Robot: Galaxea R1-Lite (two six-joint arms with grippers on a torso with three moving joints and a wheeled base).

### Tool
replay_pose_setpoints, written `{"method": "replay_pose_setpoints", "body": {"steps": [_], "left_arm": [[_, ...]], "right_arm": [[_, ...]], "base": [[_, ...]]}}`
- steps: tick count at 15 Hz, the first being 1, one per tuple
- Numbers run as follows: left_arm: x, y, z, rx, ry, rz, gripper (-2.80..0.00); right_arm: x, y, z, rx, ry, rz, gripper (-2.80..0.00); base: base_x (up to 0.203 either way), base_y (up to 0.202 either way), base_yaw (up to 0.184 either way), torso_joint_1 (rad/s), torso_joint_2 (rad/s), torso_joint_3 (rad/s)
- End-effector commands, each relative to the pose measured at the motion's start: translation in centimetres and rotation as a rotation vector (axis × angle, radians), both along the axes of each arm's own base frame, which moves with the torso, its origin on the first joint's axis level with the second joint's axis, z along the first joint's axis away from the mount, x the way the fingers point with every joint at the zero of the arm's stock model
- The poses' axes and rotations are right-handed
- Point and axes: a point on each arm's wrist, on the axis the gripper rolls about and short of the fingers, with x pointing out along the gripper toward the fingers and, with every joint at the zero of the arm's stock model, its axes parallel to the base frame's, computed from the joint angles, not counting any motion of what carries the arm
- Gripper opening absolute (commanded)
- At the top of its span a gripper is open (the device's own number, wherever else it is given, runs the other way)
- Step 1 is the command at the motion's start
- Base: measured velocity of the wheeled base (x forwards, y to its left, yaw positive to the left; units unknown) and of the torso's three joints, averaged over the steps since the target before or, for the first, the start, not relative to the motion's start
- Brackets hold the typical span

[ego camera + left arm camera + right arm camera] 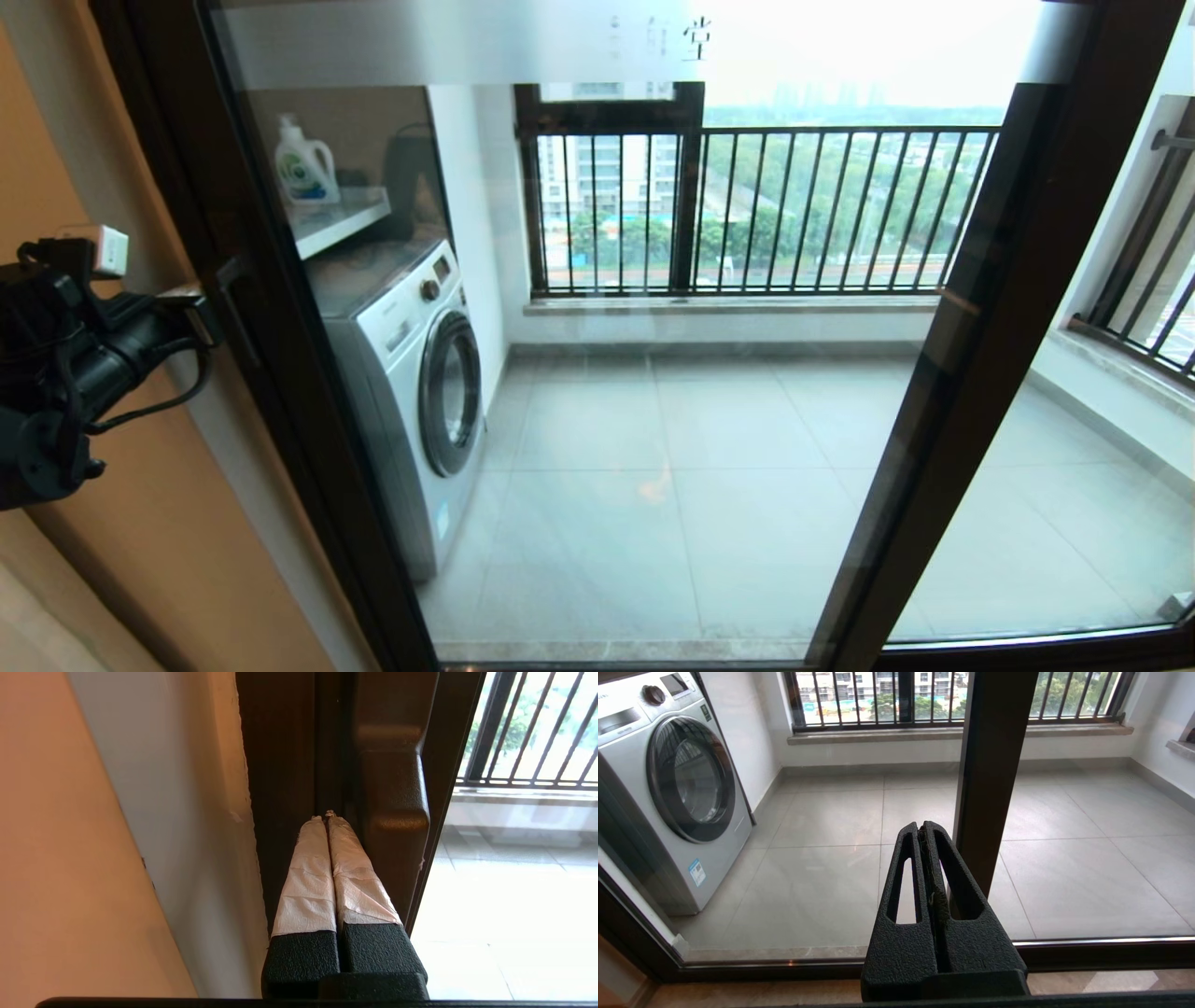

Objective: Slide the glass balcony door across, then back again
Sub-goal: Open the slid door

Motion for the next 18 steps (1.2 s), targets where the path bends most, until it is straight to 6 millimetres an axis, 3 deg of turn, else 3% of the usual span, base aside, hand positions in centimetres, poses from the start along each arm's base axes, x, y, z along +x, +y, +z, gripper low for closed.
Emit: {"method": "replay_pose_setpoints", "body": {"steps": [1, 18], "left_arm": [[0.0, -0.7, 0.1, 0.002, -0.003, -0.026, -2.8], [0.3, -3.6, 0.6, 0.004, -0.018, -0.078, -2.8]], "right_arm": [[0.1, 0.0, -0.2, -0.002, 0.009, 0.001, -2.8], [0.1, 0.0, -0.2, -0.001, 0.009, 0.001, -2.8]], "base": [[0.0, 0.0, 0.0, 0.0, 0.0, 0.0], [0.0, 0.0, 0.0, 0.0, 0.0, 0.0]]}}
